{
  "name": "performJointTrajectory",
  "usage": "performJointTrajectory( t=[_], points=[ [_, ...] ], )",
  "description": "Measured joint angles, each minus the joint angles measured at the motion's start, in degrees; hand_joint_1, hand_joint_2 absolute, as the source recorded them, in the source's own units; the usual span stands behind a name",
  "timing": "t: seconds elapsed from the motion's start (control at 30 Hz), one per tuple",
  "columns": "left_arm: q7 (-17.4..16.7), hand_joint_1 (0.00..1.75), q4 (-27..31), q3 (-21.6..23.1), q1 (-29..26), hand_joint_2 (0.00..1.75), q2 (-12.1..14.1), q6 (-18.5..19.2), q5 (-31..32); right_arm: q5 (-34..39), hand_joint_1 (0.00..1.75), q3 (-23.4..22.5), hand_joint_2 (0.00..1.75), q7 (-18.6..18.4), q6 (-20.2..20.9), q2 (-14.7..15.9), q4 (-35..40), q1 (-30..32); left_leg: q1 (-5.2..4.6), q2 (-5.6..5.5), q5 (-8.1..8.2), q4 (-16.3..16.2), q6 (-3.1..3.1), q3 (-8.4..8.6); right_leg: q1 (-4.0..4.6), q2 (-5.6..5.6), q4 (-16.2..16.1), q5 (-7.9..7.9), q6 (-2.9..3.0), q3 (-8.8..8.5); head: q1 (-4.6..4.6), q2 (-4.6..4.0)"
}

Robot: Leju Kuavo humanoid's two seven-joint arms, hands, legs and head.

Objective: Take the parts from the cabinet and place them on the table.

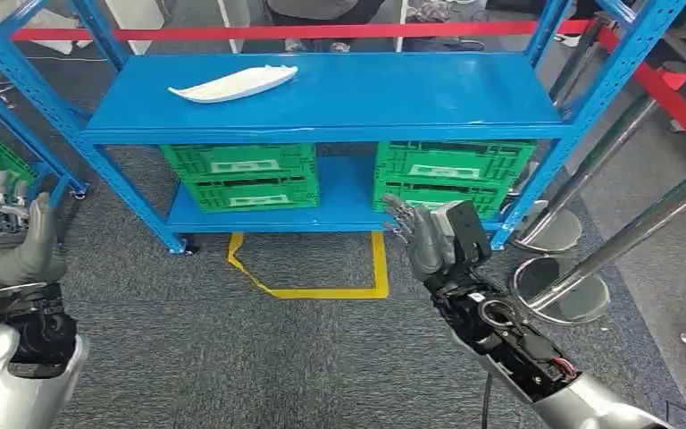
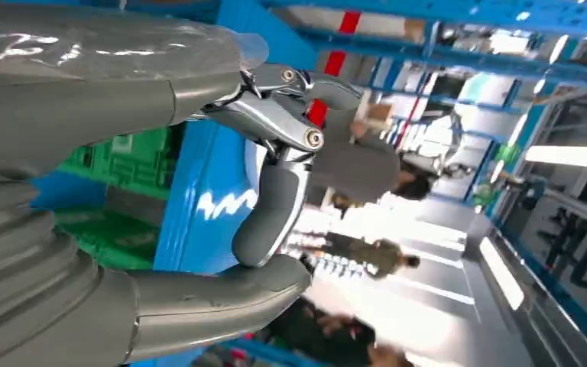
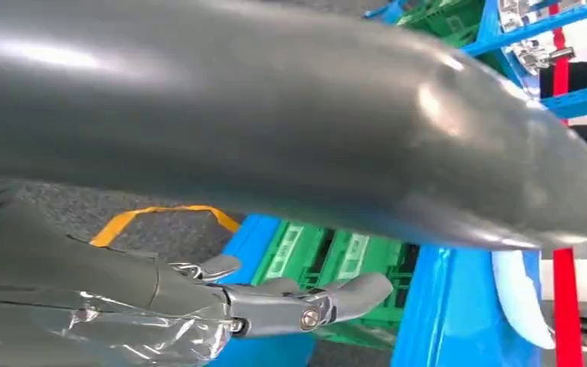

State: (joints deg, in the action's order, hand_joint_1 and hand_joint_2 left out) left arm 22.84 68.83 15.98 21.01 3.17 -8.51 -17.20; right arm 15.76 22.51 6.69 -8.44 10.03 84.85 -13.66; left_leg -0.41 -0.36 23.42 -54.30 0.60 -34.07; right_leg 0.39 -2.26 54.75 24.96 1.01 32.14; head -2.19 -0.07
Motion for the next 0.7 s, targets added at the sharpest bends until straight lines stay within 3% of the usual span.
performJointTrajectory(
  t=[0.33,0.37,0.7],
  points=[
    [0.5,0.0,-6.6,0.1,0.3,0.0,-1.1,3.3,-0.9,-2.9,0.0,0.2,0.0,0.0,0.0,-0.5,-1.2,-1.1,0.0,0.01,0.0,0.0,0.0,0.01,0.0,-0.01,0.0,0.0,0.0,0.01,-0.06,0.0],
    [0.3,0.0,-7.0,0.2,0.3,0.0,-1.2,3.3,-0.8,-2.9,0.0,0.1,1.75,0.0,0.0,-0.5,-1.3,-1.0,0.0,0.01,0.0,0.0,0.0,0.01,0.0,-0.01,0.0,0.0,0.0,0.01,0.0,0.0],
    [-0.6,0.0,-9.6,1.0,0.6,0.0,-2.0,3.8,-0.5,-3.3,0.0,0.0,1.75,0.1,-0.1,-0.6,-1.4,-1.0,0.0,0.01,0.0,0.0,0.0,0.0,0.0,-0.01,0.0,0.0,0.0,0.01,0.04,0.0]
  ],
)
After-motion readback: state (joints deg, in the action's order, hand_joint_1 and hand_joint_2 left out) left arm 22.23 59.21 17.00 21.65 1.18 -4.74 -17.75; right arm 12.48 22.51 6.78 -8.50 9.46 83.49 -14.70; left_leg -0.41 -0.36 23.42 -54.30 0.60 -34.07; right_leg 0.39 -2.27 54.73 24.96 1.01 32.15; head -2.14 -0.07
